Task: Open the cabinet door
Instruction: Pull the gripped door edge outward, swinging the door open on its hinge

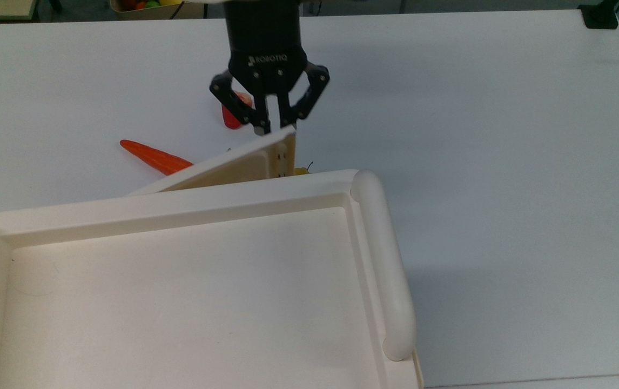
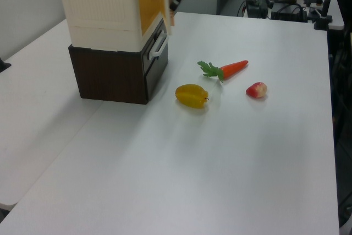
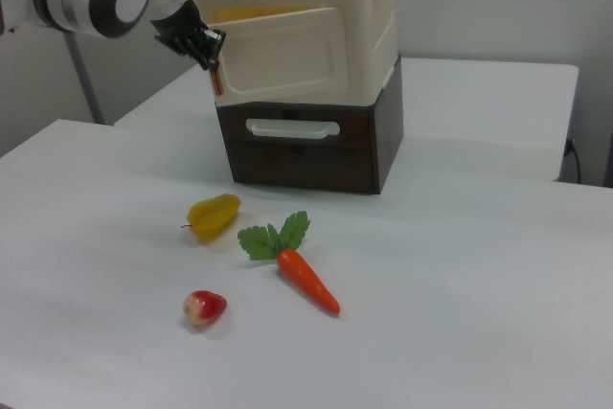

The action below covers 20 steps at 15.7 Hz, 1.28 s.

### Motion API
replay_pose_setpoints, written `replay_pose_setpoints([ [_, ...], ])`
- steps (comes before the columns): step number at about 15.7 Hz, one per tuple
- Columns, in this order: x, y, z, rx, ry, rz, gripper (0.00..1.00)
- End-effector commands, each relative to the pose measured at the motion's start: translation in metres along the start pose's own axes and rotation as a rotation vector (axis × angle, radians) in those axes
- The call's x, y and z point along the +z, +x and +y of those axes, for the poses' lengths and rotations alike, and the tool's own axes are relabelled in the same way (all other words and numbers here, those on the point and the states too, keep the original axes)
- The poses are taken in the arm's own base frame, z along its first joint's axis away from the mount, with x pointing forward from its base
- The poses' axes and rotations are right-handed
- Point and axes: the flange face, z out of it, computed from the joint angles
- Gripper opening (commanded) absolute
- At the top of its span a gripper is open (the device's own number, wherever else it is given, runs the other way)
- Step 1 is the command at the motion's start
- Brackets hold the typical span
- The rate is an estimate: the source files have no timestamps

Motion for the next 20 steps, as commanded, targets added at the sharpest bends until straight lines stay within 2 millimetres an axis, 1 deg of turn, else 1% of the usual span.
replay_pose_setpoints([
  [1, -0.02, -0.041, 0.033, -0.027, 0.026, -0.219, 0.3],
  [2, -0.03, -0.048, 0.044, -0.035, 0.032, -0.265, 0.47],
  [3, -0.036, -0.054, 0.053, -0.045, 0.039, -0.309, 0.75],
  [4, -0.046, -0.06, 0.062, -0.055, 0.041, -0.342, 0.94],
  [5, -0.055, -0.065, 0.071, -0.045, 0.042, -0.368, 1.0],
  [7, -0.073, -0.077, 0.084, -0.022, 0.049, -0.431, 1.0],
  [10, -0.09, -0.099, 0.1, 0.003, 0.02, -0.54, 1.0],
  [12, -0.105, -0.108, 0.112, 0.025, 0.01, -0.561, 1.0],
  [14, -0.114, -0.117, 0.124, 0.05, 0.01, -0.561, 1.0],
  [15, -0.115, -0.124, 0.129, 0.062, 0.011, -0.565, 1.0],
  [16, -0.111, -0.127, 0.129, 0.064, 0.013, -0.572, 1.0],
  [18, -0.107, -0.13, 0.131, 0.066, 0.013, -0.581, 1.0],
  [19, -0.108, -0.13, 0.131, 0.066, 0.013, -0.579, 1.0],
  [20, -0.11, -0.131, 0.135, 0.073, 0.01, -0.578, 1.0],
])
